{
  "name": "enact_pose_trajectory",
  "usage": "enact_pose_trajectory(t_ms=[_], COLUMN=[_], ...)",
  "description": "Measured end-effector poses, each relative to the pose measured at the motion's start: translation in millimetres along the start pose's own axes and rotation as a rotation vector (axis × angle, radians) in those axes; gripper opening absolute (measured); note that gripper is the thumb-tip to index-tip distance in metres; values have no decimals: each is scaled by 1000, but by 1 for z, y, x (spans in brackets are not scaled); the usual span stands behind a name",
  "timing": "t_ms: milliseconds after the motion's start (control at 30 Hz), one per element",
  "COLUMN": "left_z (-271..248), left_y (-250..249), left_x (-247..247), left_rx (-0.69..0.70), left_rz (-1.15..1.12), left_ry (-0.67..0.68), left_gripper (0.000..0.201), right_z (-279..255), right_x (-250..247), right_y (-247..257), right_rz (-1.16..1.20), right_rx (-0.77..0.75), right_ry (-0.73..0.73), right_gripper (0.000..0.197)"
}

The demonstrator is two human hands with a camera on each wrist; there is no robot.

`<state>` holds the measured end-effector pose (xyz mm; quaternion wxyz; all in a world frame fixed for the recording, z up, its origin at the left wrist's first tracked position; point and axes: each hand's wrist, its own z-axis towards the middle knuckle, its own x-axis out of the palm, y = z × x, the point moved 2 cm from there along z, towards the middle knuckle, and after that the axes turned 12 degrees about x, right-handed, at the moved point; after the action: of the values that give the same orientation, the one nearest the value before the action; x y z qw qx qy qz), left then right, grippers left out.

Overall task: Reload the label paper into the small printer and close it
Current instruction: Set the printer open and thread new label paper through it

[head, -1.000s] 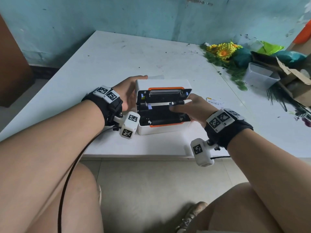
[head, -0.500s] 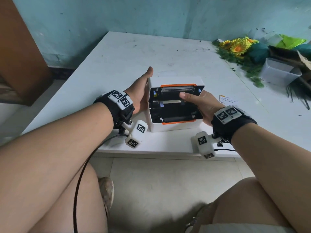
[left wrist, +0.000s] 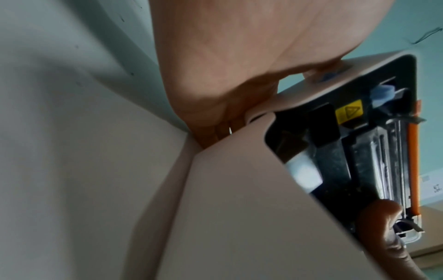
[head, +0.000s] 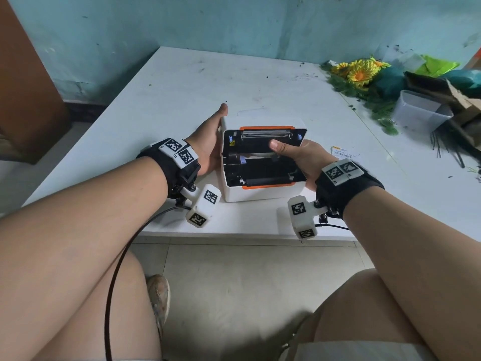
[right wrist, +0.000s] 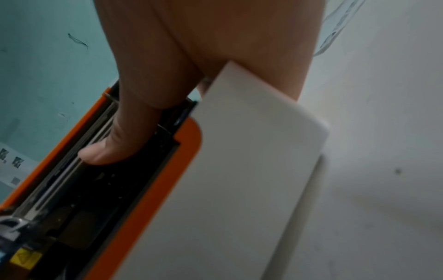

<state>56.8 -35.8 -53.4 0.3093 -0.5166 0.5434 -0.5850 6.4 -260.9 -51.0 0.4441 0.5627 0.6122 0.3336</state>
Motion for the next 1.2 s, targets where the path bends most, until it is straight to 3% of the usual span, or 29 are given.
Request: enact_pose_trajectory(t_ms=[67,167,233,400,533,633,700,800,933,1200], left_z=[2,19,37,8,2,4,4,11,14,11], left_y=[1,7,12,-4,-7,-5,-4,0,1,-1], left_x=[1,-11,-23,5,9,6,3,0,-3,-4], left_rx=[-14,-36,-23,24,70,40,22,32,57,68], left_rz=[9,48,102,129,126,123,96,71,48,48], left_ry=[-14,-142,-206,-156,-91,-71,-79,-113,-169,-173], left_gripper=[80,83,92,105,60,52,58,89,90,91], right_z=[0,-1,-4,-2,-2,-11,-18,-28,-33,-28], right_x=[2,7,12,27,31,32,30,29,30,34], right_y=[-1,-2,-2,-1,3,11,15,20,22,16], right_rz=[-8,21,45,105,134,125,112,91,109,134], right_rx=[-8,-19,-35,-54,-28,15,30,8,-12,15], right_ry=[-44,-93,-133,-215,-202,-187,-175,-162,-141,-155], right_gripper=[75,42,32,51,53,33,27,32,26,37])
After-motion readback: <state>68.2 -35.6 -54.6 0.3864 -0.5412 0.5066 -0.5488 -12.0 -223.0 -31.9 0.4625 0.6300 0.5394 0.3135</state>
